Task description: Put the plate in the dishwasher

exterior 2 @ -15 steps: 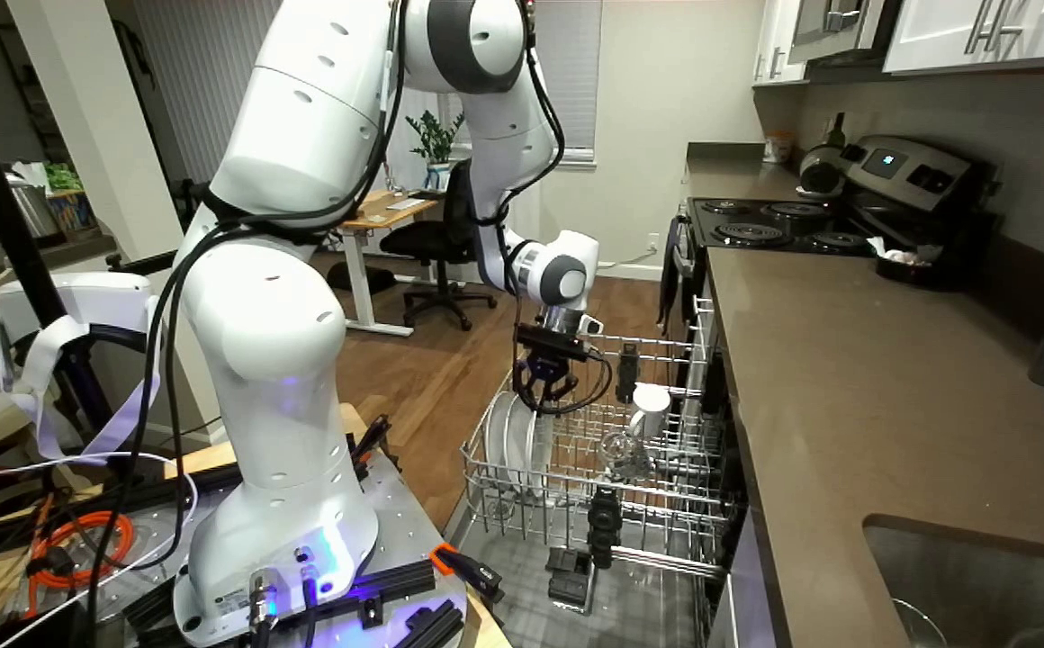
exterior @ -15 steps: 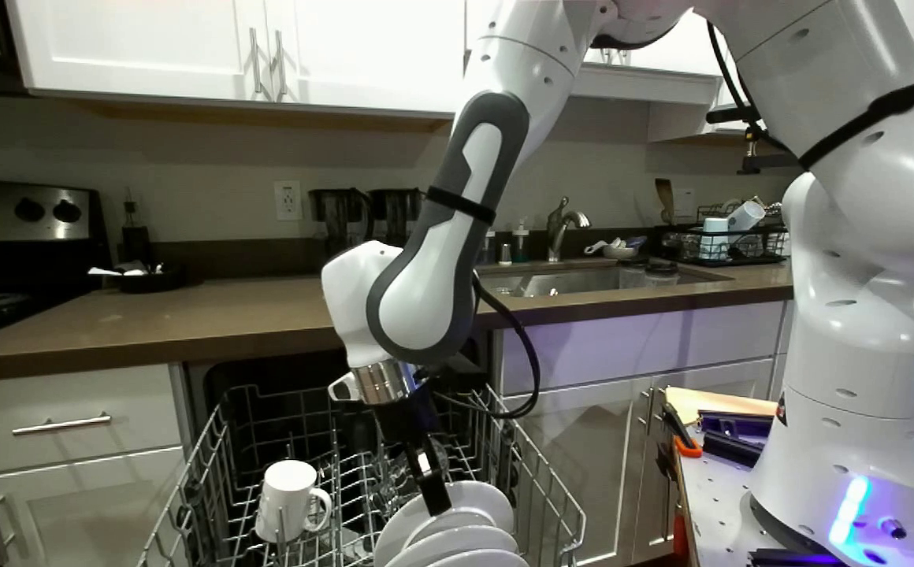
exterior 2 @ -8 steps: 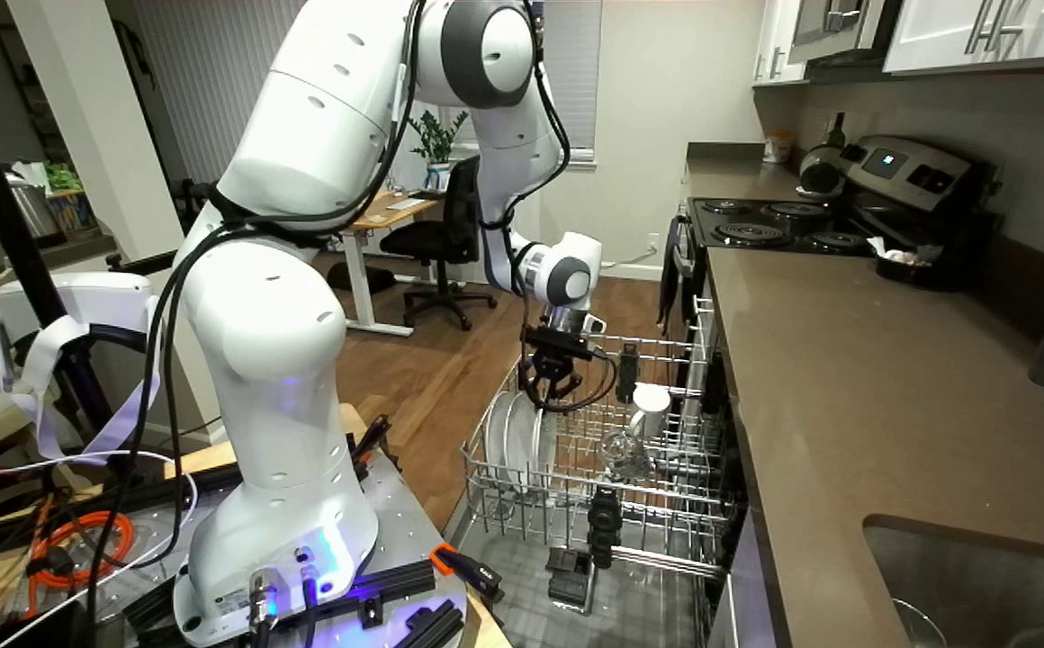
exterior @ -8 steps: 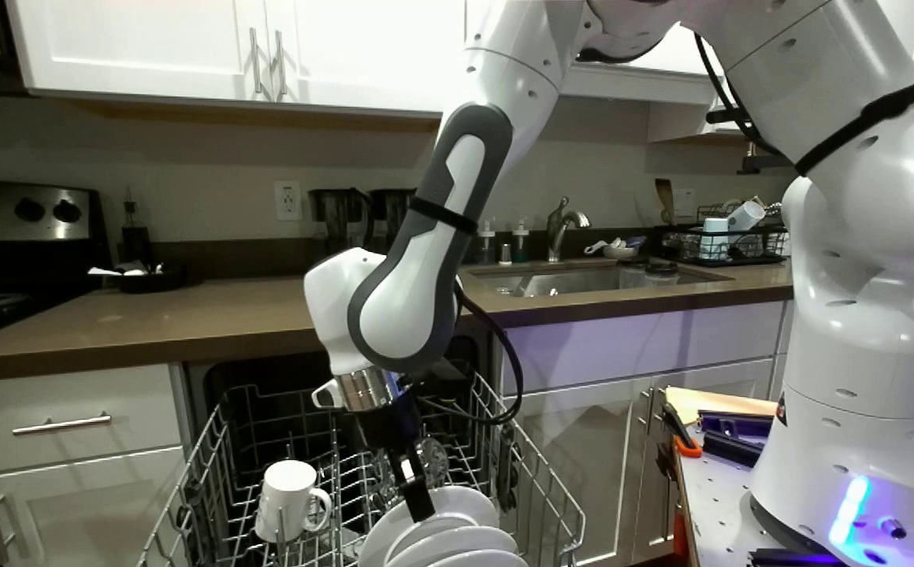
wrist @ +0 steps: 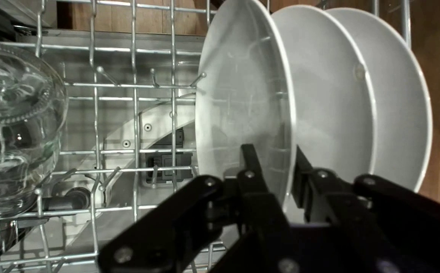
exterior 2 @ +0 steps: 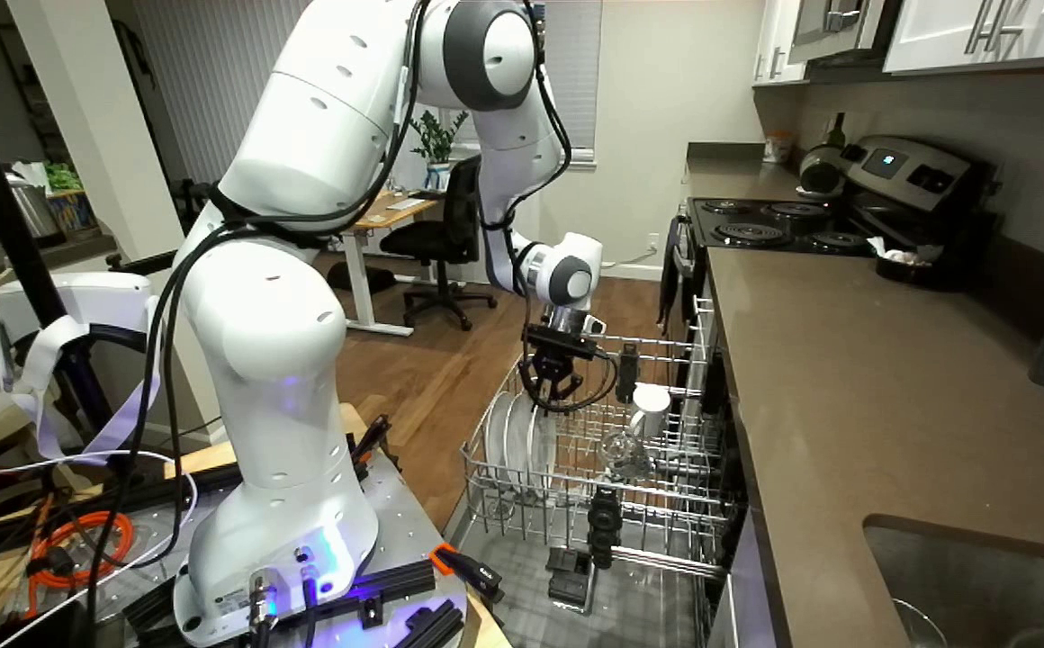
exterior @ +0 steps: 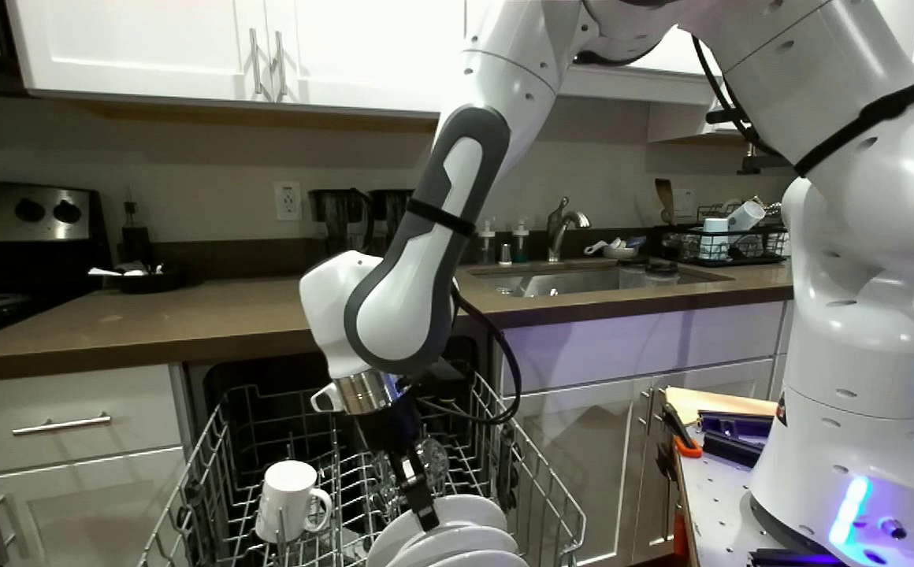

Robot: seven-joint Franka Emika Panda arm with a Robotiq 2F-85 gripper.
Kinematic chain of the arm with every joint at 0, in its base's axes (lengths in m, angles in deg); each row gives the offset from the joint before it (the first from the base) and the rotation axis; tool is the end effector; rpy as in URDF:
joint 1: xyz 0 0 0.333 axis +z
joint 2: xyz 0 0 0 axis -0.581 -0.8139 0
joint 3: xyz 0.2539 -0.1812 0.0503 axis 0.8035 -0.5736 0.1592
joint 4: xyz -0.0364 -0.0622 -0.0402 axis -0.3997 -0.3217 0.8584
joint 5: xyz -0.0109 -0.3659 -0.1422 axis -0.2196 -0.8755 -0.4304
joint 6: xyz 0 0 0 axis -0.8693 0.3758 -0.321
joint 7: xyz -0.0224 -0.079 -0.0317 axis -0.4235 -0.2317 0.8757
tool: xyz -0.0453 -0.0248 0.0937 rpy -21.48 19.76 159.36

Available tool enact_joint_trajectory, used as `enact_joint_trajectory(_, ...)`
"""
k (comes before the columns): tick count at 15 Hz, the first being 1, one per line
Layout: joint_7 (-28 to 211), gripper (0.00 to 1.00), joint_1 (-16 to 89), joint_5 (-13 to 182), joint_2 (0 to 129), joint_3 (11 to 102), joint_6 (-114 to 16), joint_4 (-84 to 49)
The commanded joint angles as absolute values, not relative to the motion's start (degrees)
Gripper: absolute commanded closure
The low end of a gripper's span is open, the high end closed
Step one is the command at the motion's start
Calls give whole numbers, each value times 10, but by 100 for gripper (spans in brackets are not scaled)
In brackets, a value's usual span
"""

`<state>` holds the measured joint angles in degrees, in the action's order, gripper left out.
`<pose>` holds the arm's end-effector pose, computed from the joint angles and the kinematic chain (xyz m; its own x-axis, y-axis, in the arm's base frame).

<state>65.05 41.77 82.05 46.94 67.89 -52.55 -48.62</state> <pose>0.4992 0.1274 0.0979 0.7201 0.6302 -0.2904 0.6130 -0.7738 -0.1593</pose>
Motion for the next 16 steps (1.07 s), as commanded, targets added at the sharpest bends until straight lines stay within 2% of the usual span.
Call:
enact_joint_trajectory(1,666,44,416,806,473,684,-497,-477)
enact_joint_trajectory(8,664,2,416,805,521,687,-465,-489)
enact_joint_trajectory(16,670,0,421,785,633,681,-440,-511)
